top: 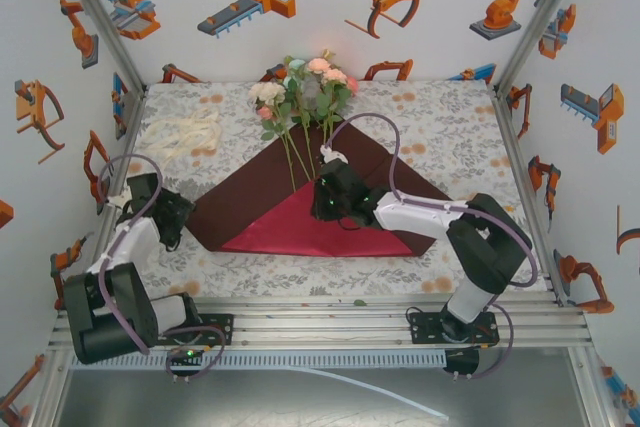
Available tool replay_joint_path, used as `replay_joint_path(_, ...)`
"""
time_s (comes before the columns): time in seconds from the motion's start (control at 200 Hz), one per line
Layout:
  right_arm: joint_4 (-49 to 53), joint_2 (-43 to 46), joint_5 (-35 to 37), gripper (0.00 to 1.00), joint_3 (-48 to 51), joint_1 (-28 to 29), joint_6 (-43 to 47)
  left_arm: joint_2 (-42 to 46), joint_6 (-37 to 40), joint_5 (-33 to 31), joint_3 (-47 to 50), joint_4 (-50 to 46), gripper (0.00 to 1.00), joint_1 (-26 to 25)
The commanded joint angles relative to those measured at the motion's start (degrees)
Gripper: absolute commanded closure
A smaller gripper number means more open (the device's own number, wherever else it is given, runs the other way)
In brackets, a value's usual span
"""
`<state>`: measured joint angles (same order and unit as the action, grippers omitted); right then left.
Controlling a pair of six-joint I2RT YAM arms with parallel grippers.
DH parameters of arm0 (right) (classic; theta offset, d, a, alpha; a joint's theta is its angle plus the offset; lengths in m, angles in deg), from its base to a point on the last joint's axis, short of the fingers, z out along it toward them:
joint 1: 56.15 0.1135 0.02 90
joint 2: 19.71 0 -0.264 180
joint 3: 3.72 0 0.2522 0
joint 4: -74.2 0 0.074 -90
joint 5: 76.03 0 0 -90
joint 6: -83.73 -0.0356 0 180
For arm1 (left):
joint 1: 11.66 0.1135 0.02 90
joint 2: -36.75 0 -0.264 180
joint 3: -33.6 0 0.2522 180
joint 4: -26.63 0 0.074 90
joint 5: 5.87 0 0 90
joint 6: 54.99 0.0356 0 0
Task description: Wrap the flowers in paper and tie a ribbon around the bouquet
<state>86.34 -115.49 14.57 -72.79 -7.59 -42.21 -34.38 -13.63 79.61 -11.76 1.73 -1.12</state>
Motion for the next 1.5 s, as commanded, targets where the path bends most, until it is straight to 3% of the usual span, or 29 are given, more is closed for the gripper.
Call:
replay_joint_path(0.0,-2.1,-0.2,-1.6,0.77,-0.7,-0.2,1.2,-5.0,-0.3,0.2,-1.3,4.3,0.33,0.2)
replay_joint_path(0.285,-1.9,-2.0,-0.7,0.77,1.6,-0.3,0.7,-9.9,-2.9,14.4,2.1,12.6,0.48,-4.7)
replay_joint_path(0.446,-1.6,-3.2,-0.8,0.76,2.4,-0.4,1.1,-7.0,-5.5,19.0,4.5,14.0,0.49,-6.8)
replay_joint_path(0.681,-0.7,-5.7,-1.3,0.76,2.6,-0.4,2.3,-0.2,-6.8,20.1,7.9,14.0,0.46,-7.2)
replay_joint_path(0.896,-0.6,-3.2,-1.1,0.75,3.0,-0.4,2.7,0.9,-9.3,29.7,9.1,21.3,0.49,-9.8)
replay_joint_path(0.961,-0.3,-3.2,-1.2,0.75,2.6,-0.4,3.1,3.1,-9.1,30.5,8.8,21.3,0.44,-11.4)
replay_joint_path(1.111,-0.4,-3.5,-2.5,0.74,1.9,-0.4,2.9,11.2,-6.8,27.3,8.0,15.3,0.18,-13.4)
replay_joint_path(1.277,-1.0,-3.9,-3.0,0.74,1.7,-0.4,2.7,12.5,-2.7,25.5,7.2,10.6,0.15,-14.5)
replay_joint_path(1.372,-1.0,-4.1,-3.7,0.74,1.3,-0.4,2.7,9.8,-0.1,25.9,6.9,11.1,0.24,-15.9)
replay_joint_path(1.497,0.1,-2.6,-4.8,0.71,0.3,-0.4,3.4,6.3,3.0,24.2,4.7,9.6,0.53,-18.0)
